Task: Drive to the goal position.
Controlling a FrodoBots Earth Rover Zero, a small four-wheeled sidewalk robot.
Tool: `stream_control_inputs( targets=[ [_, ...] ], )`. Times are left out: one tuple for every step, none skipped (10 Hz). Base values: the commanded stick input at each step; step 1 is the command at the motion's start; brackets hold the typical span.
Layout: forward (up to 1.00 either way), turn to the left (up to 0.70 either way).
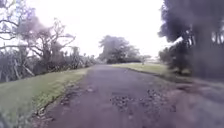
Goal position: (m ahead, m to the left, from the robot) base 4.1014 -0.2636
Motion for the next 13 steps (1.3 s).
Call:
stream_control_inputs(
  targets=[
    [0.85,-0.19],
    [0.85,-0.27],
    [0.85,-0.34],
    [0.85,-0.34],
    [0.85,-0.34],
    [0.85,-0.34],
    [0.85,-0.34],
    [0.85,-0.34],
    [0.85,-0.24],
    [0.85,0.0],
    [0.85,0.0],
    [0.85,0.0],
    [0.85,0.0]
  ],
)
